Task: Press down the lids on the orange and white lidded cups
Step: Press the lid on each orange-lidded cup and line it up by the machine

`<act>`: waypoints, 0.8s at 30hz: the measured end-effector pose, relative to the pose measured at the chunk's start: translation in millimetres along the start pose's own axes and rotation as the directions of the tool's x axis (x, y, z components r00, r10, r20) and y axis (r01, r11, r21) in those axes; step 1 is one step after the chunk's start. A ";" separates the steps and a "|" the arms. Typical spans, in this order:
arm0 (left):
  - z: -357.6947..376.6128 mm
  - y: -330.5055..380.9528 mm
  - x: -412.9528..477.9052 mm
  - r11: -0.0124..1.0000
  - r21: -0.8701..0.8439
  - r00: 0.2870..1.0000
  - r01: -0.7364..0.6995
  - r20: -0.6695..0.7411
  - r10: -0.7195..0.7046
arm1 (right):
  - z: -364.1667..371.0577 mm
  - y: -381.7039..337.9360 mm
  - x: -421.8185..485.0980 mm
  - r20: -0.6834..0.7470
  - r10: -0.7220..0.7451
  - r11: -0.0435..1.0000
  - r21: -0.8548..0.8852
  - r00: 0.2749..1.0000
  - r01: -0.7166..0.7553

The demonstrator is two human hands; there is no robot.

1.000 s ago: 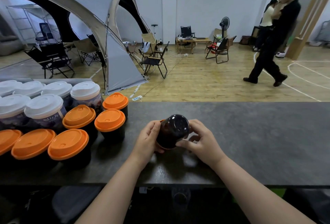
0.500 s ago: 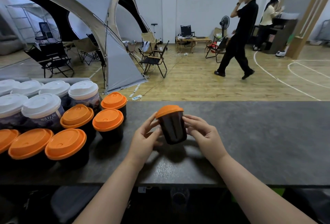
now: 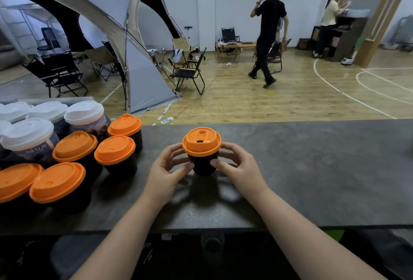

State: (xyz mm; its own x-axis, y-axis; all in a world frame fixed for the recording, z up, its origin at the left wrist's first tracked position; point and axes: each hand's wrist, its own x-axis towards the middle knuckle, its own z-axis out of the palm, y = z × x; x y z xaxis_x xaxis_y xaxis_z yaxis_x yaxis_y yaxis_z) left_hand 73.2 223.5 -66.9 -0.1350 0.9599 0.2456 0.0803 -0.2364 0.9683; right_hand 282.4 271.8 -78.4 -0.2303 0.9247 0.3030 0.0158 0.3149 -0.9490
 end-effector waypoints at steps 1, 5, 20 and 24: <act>6.0 1.8 0.0 1.000 0.000 1.000 -0.005 0.001 0.005 | -6.8 0.2 -2.7 -0.011 -0.009 1.000 -0.023 1.000 0.009; 63.6 12.9 4.5 0.998 -0.052 0.998 -0.021 0.050 0.024 | -60.3 -0.7 -15.7 -0.060 -0.040 0.996 -0.081 0.997 0.035; 467.2 32.0 32.6 0.970 -0.198 0.944 0.141 0.321 -0.072 | -434.4 -0.7 -71.1 -0.415 -0.034 0.969 -0.235 0.909 -0.071; 564.7 41.4 28.6 0.966 -0.191 0.917 0.177 0.388 -0.092 | -521.6 5.1 -87.4 -0.481 -0.013 0.956 -0.263 0.876 -0.130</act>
State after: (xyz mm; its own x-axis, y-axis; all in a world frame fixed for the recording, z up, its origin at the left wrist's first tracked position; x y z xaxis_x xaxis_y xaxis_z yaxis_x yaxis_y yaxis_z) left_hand 630.3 326.1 -45.3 0.2523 0.9603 0.1190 -0.1347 -0.0869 0.9871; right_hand 810.1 304.1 -64.2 0.2662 0.9092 0.3201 0.3005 0.2372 -0.9238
